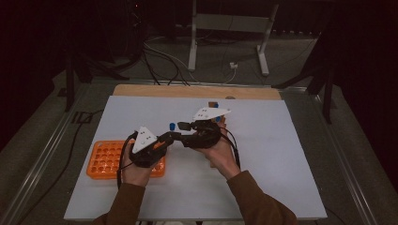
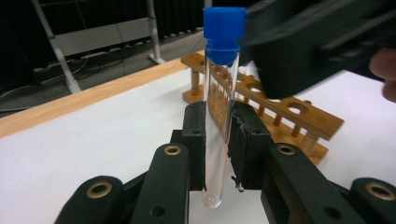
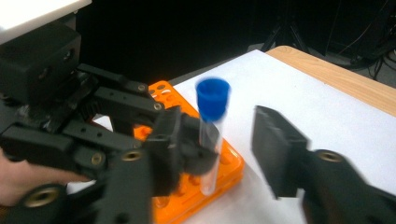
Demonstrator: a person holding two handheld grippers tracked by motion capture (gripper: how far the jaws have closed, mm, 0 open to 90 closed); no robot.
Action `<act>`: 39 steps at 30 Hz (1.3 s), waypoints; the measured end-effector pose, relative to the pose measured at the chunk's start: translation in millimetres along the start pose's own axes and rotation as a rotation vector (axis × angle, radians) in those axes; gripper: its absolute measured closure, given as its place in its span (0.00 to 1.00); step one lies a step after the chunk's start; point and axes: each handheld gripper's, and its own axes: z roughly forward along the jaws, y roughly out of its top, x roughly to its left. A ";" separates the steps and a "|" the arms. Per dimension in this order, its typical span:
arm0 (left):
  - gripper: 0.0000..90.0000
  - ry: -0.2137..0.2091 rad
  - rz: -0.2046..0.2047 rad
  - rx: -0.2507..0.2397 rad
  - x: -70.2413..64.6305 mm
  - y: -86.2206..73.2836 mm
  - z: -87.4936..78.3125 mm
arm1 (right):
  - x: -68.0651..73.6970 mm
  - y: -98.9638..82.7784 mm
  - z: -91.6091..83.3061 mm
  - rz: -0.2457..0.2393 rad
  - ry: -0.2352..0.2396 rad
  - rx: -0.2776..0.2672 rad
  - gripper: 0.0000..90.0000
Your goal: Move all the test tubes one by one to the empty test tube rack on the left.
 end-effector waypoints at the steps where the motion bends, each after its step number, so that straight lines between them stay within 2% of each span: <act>1: 0.87 0.003 -0.009 -0.002 2.0 0.0 -0.3 | -1.3 -0.6 -1.0 0.003 -0.006 -0.003 0.50; 5: 0.87 0.026 -0.026 -0.004 8.9 -1.1 -2.6 | -4.9 -4.1 -4.0 -0.001 -0.024 -0.003 0.38; 10: 0.87 0.035 -0.042 -0.011 14.9 -2.8 -6.9 | -7.8 -8.5 -5.0 -0.007 -0.077 -0.004 0.19; 17: 0.87 0.042 -0.061 -0.029 22.3 -6.5 -16.4 | -16.2 -17.2 -11.7 0.003 -0.117 -0.008 0.02; 25: 0.87 0.032 -0.099 -0.044 30.6 -18.5 -28.8 | -26.4 -29.1 -26.2 -0.004 -0.156 -0.008 0.00; 31: 0.87 0.022 -0.113 -0.042 34.1 -28.1 -35.8 | -34.6 -39.1 -37.0 0.016 -0.171 -0.020 0.00; 39: 0.87 0.012 -0.133 -0.026 35.7 -43.7 -40.7 | -35.4 -47.1 -41.4 0.020 -0.173 -0.026 0.00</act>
